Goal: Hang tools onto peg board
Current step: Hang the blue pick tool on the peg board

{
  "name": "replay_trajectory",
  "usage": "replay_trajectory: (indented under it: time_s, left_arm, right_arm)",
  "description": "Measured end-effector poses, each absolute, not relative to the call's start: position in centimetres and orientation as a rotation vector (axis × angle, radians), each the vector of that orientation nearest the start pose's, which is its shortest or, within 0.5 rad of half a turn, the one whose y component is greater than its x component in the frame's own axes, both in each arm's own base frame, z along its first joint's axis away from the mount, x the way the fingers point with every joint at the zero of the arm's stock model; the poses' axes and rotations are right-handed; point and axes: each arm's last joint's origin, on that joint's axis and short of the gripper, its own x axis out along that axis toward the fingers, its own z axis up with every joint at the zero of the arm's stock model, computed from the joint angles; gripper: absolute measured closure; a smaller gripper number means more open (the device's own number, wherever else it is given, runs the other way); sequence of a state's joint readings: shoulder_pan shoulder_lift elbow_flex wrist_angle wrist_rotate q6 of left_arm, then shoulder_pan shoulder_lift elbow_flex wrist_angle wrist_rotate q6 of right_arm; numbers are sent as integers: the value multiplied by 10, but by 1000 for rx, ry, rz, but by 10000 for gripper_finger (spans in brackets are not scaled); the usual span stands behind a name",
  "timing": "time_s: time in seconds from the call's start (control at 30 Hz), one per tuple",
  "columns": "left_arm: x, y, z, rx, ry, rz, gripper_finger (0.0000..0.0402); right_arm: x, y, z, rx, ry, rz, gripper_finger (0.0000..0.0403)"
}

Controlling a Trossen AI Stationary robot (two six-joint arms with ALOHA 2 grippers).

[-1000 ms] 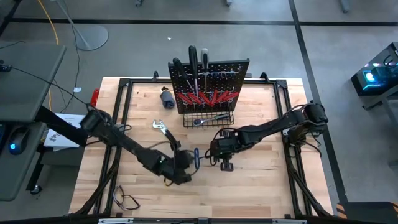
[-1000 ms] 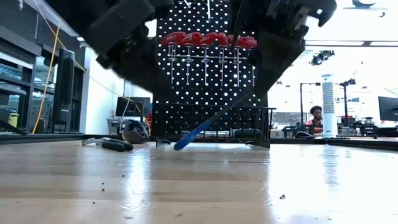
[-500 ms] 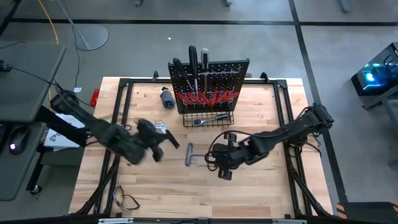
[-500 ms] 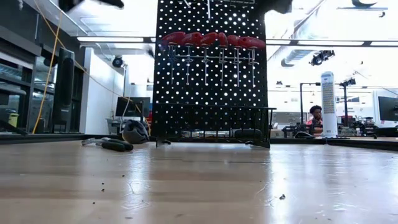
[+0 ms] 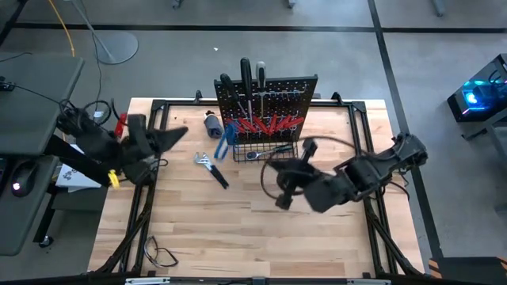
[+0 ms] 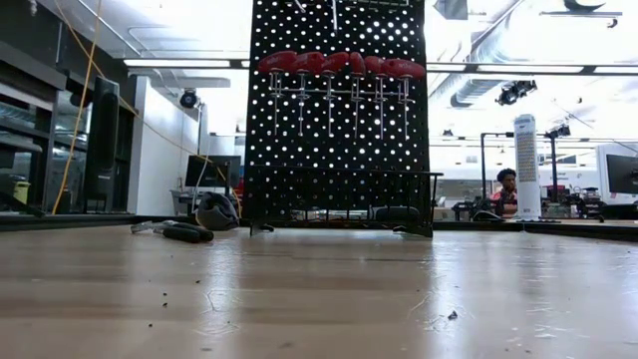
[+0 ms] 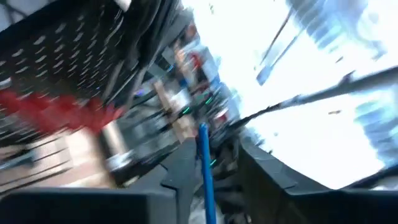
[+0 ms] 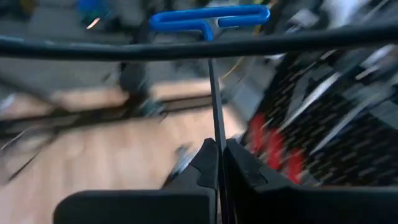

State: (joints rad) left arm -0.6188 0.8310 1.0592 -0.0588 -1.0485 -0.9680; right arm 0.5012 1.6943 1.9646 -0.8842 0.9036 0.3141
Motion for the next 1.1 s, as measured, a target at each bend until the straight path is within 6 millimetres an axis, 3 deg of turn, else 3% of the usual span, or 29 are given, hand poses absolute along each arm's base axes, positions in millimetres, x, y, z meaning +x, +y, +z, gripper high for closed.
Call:
replay_trajectory:
  time_s: [0.17,0.4,0.63,0.8,1.1]
  left_arm:
    - [146,-68,442,-1081,-452,306,249]
    - [178,-74,448,-1007,-606,319,206]
    - [210,-70,444,-1013,-780,308,196]
    - [229,-66,438,-1027,-851,283,196]
    - [235,-61,459,-887,-881,271,196]
  right_arm:
    - [315,130,469,-194,262,-618,403]
    - [331,111,489,-226,150,-709,403]
    - [345,99,493,-188,80,-702,403]
    - [358,99,486,-182,71,-696,403]
    - [371,102,474,-143,68,-691,403]
